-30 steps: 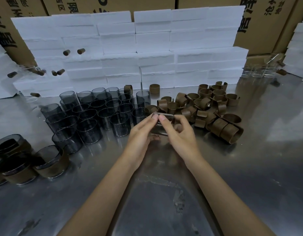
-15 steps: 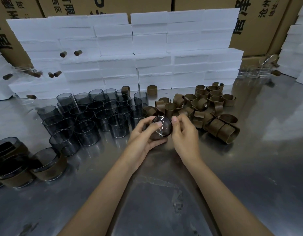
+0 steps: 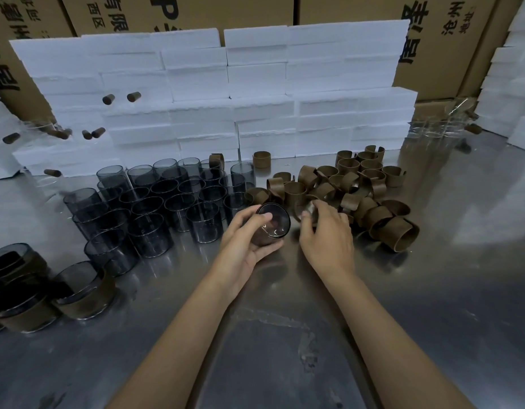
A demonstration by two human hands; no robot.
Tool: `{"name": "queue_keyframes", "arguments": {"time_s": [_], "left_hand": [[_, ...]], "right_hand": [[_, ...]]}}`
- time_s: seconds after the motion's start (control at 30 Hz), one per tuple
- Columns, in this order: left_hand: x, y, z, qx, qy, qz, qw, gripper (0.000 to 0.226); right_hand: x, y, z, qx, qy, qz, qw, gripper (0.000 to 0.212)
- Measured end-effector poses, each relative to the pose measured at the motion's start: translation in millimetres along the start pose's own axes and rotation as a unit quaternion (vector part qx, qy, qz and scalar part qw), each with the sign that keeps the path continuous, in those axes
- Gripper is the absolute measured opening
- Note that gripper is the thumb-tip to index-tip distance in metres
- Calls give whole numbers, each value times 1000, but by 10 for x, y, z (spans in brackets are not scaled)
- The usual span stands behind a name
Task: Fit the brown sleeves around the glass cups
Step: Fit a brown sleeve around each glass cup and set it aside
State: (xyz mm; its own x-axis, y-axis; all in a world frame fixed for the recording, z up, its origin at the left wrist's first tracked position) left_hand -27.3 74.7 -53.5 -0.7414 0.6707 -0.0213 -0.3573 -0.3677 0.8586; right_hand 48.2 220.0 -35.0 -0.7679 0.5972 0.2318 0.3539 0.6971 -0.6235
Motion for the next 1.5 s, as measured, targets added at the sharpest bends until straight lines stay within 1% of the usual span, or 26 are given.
{"name": "queue_keyframes", "arguments": {"time_s": [0.1,0.2,0.3,0.4,0.47,0.53,0.6,0.73,0.83,0.87,0.9,0.97,1.07,1.1,1.17,1.23,1.27,1.3,1.33,1.37,1.47,1.5], "left_hand": [[-1,26,4,-1,-12,4,1000,39],[-10,31,-9,-2,-6,6,1000,38],[-20,67,-24,13,2,15,1000,36],[-51,86,4,43,-6,21,999,46],[-76,87,44,82,-19,28,996,53],[-93,86,70,101,-28,34,994,63],[-92,92,78,110,-32,36,993,69],[-71,73,62,136,-22,32,990,71],[-62,66,50,132,-19,34,991,69],[-60,67,45,131,-16,35,991,69],[-57,63,41,130,-14,35,991,69],[-57,56,44,128,-11,33,991,67],[-73,66,54,139,-10,31,990,63],[-81,70,69,149,-17,31,988,63],[-104,67,128,167,-46,32,984,61],[-140,73,191,177,-68,40,981,60],[-155,83,203,181,-68,45,980,60],[-164,92,203,185,-66,49,979,60],[-170,98,194,190,-64,51,978,60],[-174,100,186,193,-64,50,978,59],[-172,93,173,199,-68,44,977,55],[-169,90,174,201,-70,43,976,52]], "right_hand": [[-29,-18,-84,102,20,12,995,27],[-84,-69,-171,195,49,5,980,18],[-147,-155,-248,246,76,-33,966,18],[-207,-268,-233,249,64,-81,963,20],[-266,-367,-188,207,49,-122,970,19],[-319,-434,-162,157,49,-163,973,18],[-339,-451,-166,128,49,-177,975,17],[-360,-428,-181,83,52,-152,983,17],[-346,-432,-166,77,45,-154,984,16],[-334,-427,-157,90,37,-149,984,14],[-322,-416,-154,118,28,-137,983,14],[-296,-367,-160,214,17,-98,972,15],[-245,-283,-139,367,-13,-32,930,6],[-222,-271,-114,391,-42,-11,919,10],[-195,-274,-22,409,-128,26,903,32],[-204,-291,71,423,-212,42,880,50],[-209,-286,111,427,-242,47,870,61],[-208,-269,139,428,-257,52,865,72],[-202,-260,153,423,-264,52,865,79],[-202,-266,149,416,-261,50,870,79],[-216,-294,108,396,-229,56,887,62],[-224,-305,92,396,-219,62,890,60]]}}
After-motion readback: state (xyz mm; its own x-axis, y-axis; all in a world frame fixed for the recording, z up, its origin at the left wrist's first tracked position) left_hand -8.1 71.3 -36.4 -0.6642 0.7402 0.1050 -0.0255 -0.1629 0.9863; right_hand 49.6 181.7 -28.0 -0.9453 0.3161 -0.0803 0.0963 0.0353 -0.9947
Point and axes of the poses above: each hand's wrist, its own x-axis towards the middle knuckle, its own z-axis out of the palm, y = z × x, the point moved 6 cm from there along x, towards the middle knuckle, and after that the axes turned 9 degrees about -y, right-handed, at the moved point
